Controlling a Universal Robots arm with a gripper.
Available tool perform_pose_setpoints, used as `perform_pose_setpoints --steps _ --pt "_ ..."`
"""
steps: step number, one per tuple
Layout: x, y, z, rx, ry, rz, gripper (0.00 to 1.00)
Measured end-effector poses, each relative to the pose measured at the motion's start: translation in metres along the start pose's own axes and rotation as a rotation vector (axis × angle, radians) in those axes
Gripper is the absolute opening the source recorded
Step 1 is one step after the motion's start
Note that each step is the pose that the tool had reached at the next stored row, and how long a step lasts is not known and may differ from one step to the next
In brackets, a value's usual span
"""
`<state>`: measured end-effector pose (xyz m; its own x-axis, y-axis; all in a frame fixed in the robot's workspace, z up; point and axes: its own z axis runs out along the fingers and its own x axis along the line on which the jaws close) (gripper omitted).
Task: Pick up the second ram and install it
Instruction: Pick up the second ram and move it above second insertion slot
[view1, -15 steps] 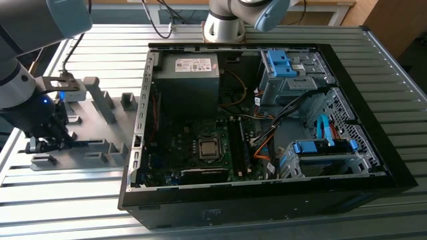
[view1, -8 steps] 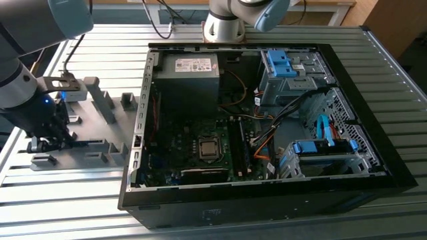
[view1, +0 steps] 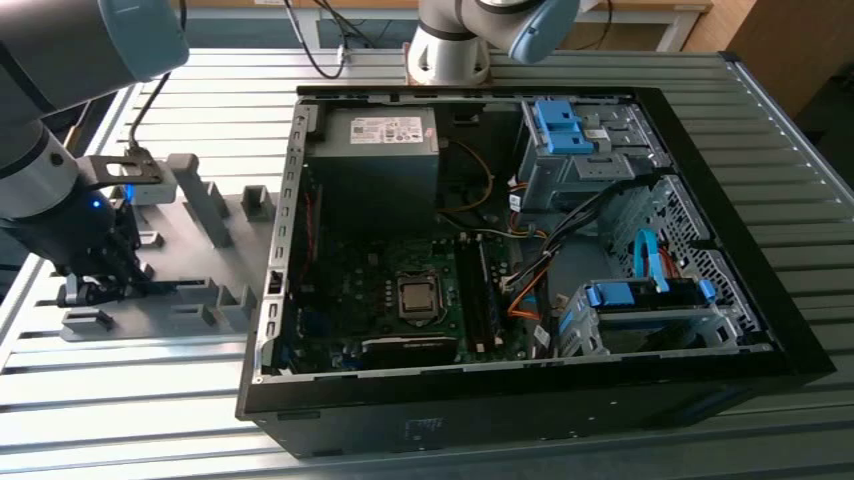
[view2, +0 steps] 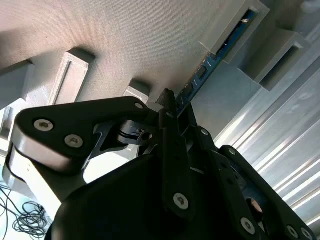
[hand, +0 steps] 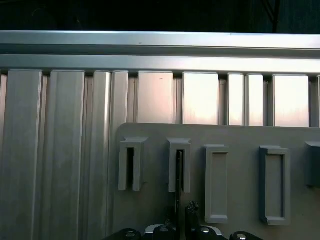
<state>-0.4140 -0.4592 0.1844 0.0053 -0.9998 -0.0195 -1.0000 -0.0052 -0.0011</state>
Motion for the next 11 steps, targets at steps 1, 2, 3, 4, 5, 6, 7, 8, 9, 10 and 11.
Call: perform_pose_setpoints --steps 1,2,3,4,5,6,7,8,9,10,11 --pt "-0.0001 -0.0001 0.0003 -0.0001 0.0000 0.000 0.23" --pt "-0.0002 -0.0002 0.0005 0.0000 0.0000 0.000 0.23" --pt "-0.0003 -0.0004 0.0008 0.0001 -0.0001 0.000 0.23" --pt "-0.0004 -0.0006 0.0010 0.0002 -0.0002 0.000 0.23" --pt "-0.0005 -0.0007 0.0012 0.0003 -0.0002 0.000 0.23" --pt "-0.0005 -0.0008 0.0013 0.0002 -0.0001 0.000 0.23" --pt "-0.0005 -0.0009 0.0012 0.0000 0.0000 0.000 0.23" --pt "-0.0005 -0.0011 0.0013 0.0002 -0.0002 0.000 0.23" --pt "-0.0005 -0.0011 0.0012 0.0001 -0.0001 0.000 0.23" --pt "-0.0005 -0.0012 0.0010 0.0000 0.0000 0.000 0.23" --pt "-0.0005 -0.0012 0.0006 0.0000 0.0000 0.000 0.23"
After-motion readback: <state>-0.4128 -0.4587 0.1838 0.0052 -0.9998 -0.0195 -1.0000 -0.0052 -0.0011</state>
